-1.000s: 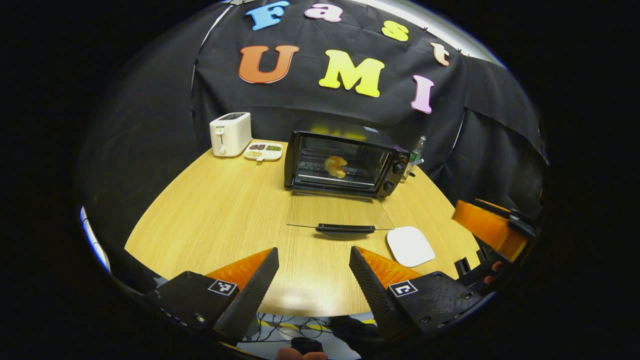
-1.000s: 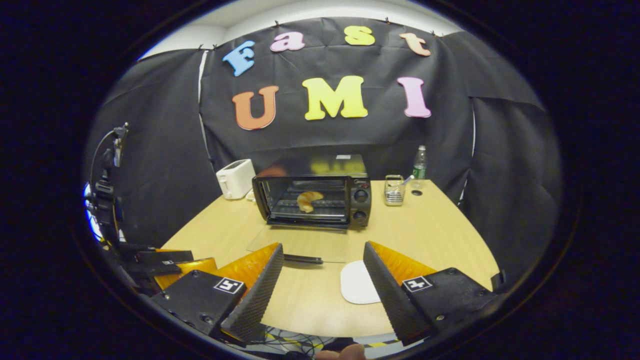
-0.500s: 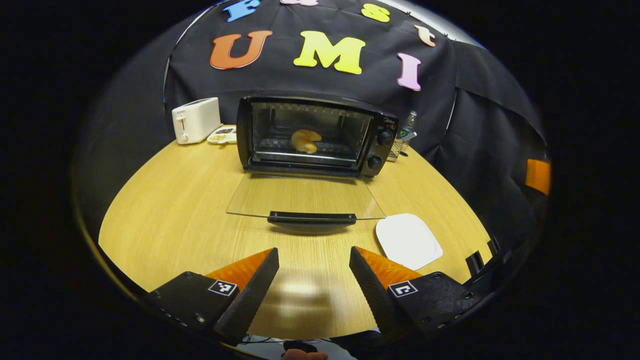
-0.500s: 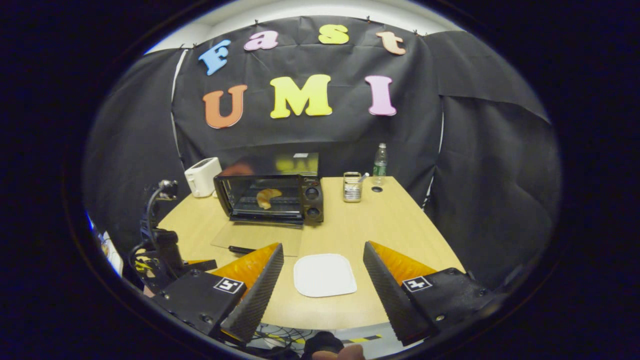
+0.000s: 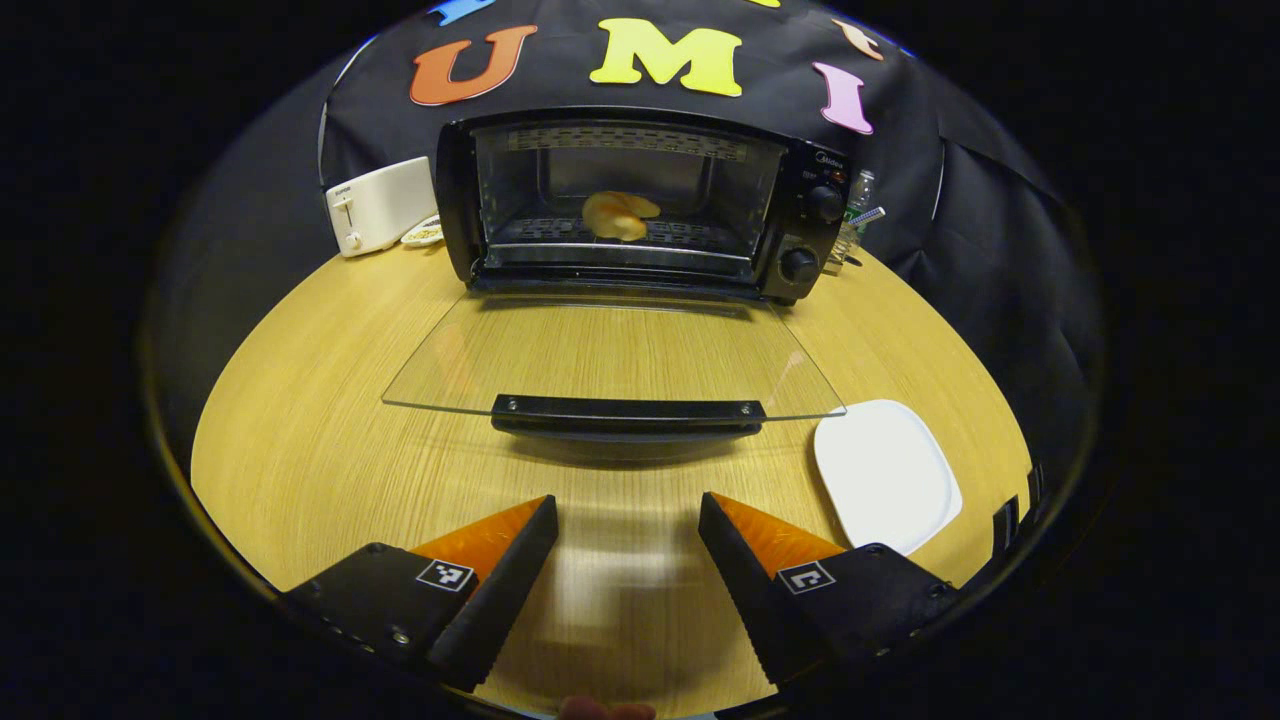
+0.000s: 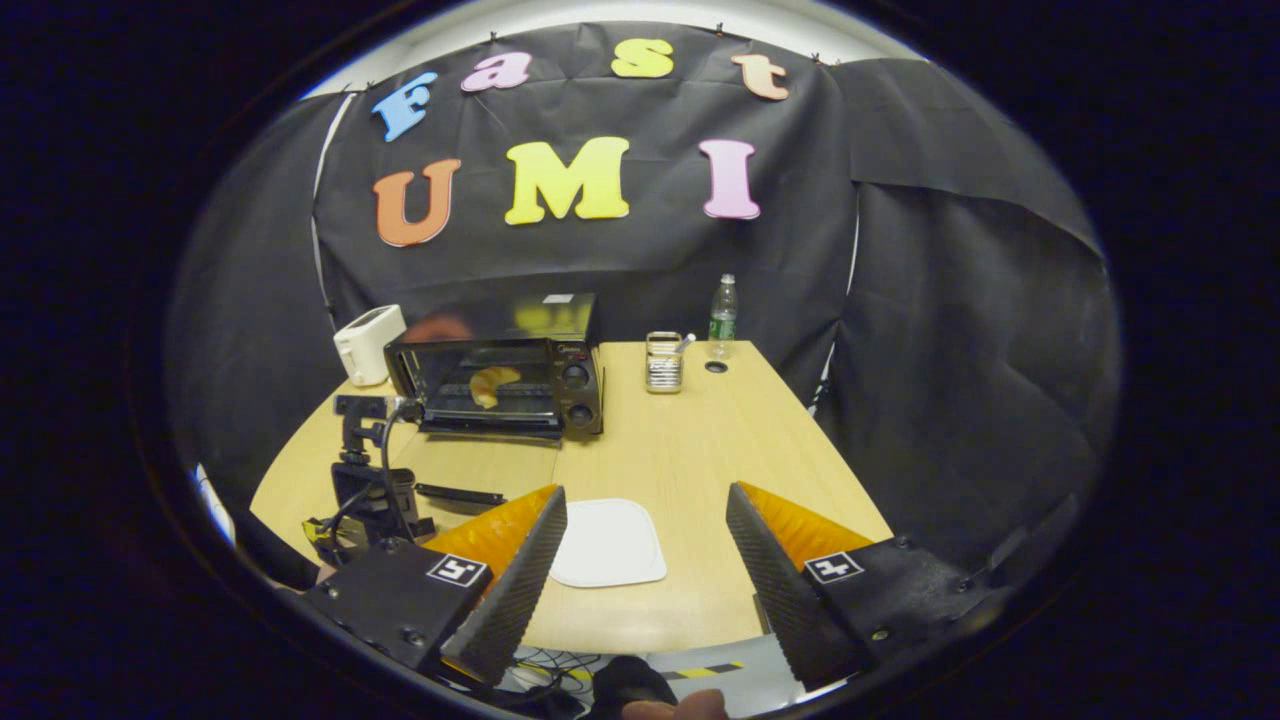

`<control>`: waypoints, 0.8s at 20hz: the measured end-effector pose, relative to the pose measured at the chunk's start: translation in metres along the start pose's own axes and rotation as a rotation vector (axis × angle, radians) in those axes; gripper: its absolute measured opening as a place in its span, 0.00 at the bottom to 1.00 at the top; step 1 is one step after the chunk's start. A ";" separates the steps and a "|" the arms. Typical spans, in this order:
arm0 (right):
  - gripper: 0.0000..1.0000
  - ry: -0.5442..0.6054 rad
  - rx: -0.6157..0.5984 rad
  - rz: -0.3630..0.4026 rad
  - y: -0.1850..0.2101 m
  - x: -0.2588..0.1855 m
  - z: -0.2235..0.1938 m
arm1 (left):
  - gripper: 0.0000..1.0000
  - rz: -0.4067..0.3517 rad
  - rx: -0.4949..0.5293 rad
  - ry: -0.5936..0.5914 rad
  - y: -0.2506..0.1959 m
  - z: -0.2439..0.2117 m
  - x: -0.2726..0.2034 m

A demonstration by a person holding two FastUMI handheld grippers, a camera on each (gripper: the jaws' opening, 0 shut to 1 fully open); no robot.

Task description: Open the electric oven with the left hand, put the food in, and close the electric oven.

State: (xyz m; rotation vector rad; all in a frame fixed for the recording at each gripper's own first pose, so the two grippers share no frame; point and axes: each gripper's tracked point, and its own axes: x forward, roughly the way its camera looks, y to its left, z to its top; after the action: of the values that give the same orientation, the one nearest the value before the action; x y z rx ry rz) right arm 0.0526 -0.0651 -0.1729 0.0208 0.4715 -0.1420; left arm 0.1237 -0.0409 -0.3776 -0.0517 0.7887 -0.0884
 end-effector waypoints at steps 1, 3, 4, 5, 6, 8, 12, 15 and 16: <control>0.97 0.001 -0.001 0.001 0.000 0.001 0.002 | 0.94 0.009 0.002 -0.002 0.001 0.003 0.004; 0.97 0.004 0.011 -0.002 -0.003 0.002 0.003 | 0.94 0.017 0.006 -0.001 0.002 0.008 0.010; 0.97 0.004 0.013 -0.005 -0.004 0.004 0.004 | 0.94 0.021 0.012 0.004 0.004 0.010 0.013; 0.97 0.003 0.011 -0.008 -0.005 0.004 0.006 | 0.95 0.032 0.020 0.007 0.007 0.013 0.015; 0.97 0.000 0.011 -0.009 -0.005 0.004 0.008 | 0.95 0.031 0.030 0.006 0.008 0.016 0.015; 0.97 -0.012 0.010 -0.010 -0.004 0.002 0.012 | 0.93 0.029 0.045 0.003 0.007 0.019 0.010; 0.97 -0.035 0.035 0.005 0.005 -0.002 0.016 | 0.93 0.021 0.046 -0.061 0.006 0.046 -0.010; 0.97 -0.052 0.038 0.021 0.014 -0.009 0.018 | 0.94 0.012 0.028 -0.111 0.003 0.073 -0.022; 0.97 -0.054 0.042 0.026 0.015 -0.011 0.017 | 0.93 0.012 0.036 -0.121 0.002 0.077 -0.025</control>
State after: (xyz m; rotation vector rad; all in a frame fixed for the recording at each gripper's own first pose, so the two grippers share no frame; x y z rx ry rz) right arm 0.0527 -0.0500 -0.1532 0.0638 0.4139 -0.1269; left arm 0.1613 -0.0358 -0.3060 -0.0179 0.6662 -0.0873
